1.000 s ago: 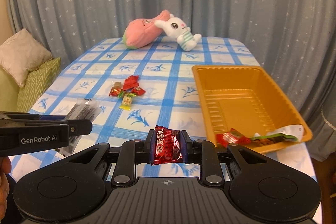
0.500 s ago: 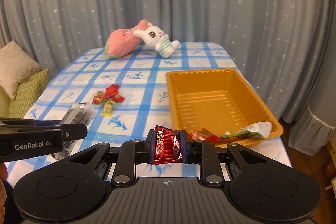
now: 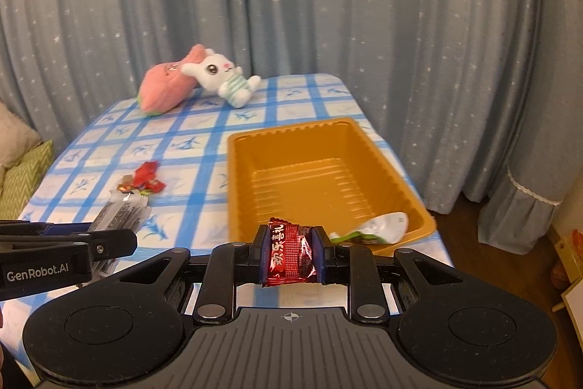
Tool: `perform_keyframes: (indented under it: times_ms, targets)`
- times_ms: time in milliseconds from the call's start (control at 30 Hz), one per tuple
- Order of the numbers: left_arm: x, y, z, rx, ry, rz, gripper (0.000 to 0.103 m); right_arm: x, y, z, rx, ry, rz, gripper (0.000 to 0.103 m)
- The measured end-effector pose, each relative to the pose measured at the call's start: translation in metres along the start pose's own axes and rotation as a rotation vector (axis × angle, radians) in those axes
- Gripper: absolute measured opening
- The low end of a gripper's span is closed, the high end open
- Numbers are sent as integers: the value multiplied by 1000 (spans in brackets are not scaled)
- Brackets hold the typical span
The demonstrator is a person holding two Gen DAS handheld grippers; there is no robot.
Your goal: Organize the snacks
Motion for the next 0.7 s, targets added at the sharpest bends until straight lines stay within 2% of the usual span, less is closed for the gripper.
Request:
perform_keyframes:
  times_ms: [433, 700]
  targets:
    - [-29, 21, 50, 25, -42, 21, 35, -45, 13, 28, 8, -38, 54, 24]
    - [-37, 37, 85, 29, -47, 7, 35, -56, 27, 55, 14, -36, 62, 24]
Point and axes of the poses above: each gripper's, at about its wrist camera, not at the fingertips, and z roughly the way its jaws point, x to its left, y to its top, the point moved 1 cm from there along z, roughly the way its jaws point, and after that the axes turned 9 degrees about -y, right-handed, at the moved point
